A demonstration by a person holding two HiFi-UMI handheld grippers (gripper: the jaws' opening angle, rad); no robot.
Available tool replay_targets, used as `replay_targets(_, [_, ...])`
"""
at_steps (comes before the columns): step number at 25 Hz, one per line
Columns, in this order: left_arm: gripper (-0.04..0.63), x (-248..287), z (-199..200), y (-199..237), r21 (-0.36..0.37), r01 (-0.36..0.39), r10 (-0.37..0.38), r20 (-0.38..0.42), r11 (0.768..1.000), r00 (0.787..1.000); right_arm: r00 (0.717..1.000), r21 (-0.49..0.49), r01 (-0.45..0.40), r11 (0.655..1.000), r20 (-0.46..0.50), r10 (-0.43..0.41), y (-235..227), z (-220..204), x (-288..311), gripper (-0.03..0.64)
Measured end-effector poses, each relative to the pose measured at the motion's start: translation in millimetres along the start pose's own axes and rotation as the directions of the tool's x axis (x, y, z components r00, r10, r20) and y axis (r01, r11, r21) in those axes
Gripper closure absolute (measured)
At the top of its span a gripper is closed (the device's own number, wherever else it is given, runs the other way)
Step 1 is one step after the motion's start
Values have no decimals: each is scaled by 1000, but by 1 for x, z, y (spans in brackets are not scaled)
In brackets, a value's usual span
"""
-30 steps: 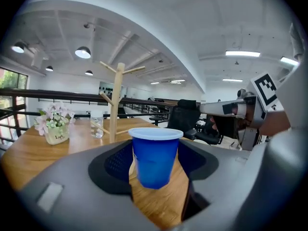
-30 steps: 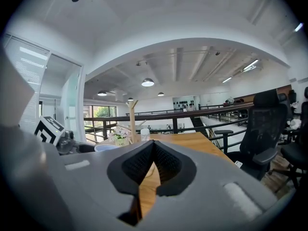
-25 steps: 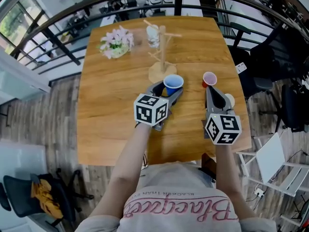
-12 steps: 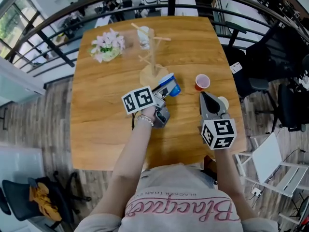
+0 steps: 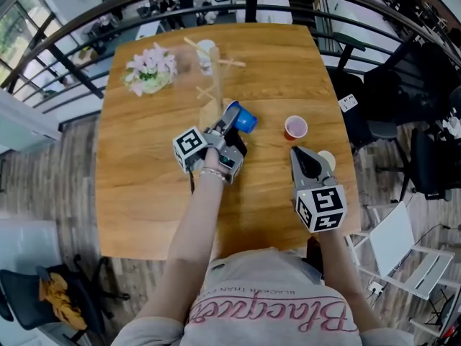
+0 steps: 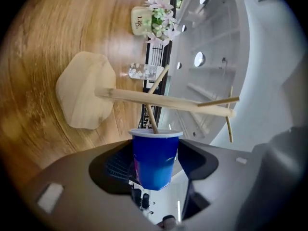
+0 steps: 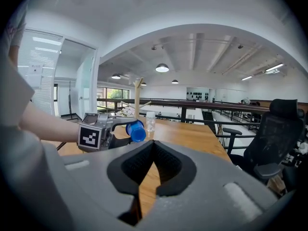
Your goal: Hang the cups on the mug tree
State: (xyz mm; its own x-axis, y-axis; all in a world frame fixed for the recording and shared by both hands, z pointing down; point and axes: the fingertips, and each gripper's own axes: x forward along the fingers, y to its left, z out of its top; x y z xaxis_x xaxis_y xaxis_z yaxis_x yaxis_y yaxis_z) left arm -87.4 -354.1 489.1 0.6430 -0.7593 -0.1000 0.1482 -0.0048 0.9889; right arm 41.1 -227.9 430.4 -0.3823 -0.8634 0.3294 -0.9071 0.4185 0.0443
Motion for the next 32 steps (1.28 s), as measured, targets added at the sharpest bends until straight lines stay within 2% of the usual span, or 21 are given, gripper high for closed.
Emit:
replay_targets(10, [296,2,28,20,-172,11,11,127,985,992,998,-37,-53,998,-22,53,5,-2,16,615])
replay_targets(14, [295,1,32,23,-196,14,15,146,980,989,997,-43,-69,997,-22,68,8,-3,18,615])
replay_targets(18, [290,-1,33,30,-202,-23,55,157,979,986,998,-36,-65,997,-15,65,7,0,19,615])
replay_targets(24, [167,-9,32,23,-131,-59,79,152,990,985,998,-33,-60,998,-6,60,8,0,12,615])
replay_targets(28, [105,-17,29,21,-76,-109,119,144,991,982,999,-23,-54,998,7,54,11,1,6,615])
replay_targets(32, [52,-28,20,12,71,-183,173,125,981,977,999,-8,-46,999,28,47,16,4,-2,615])
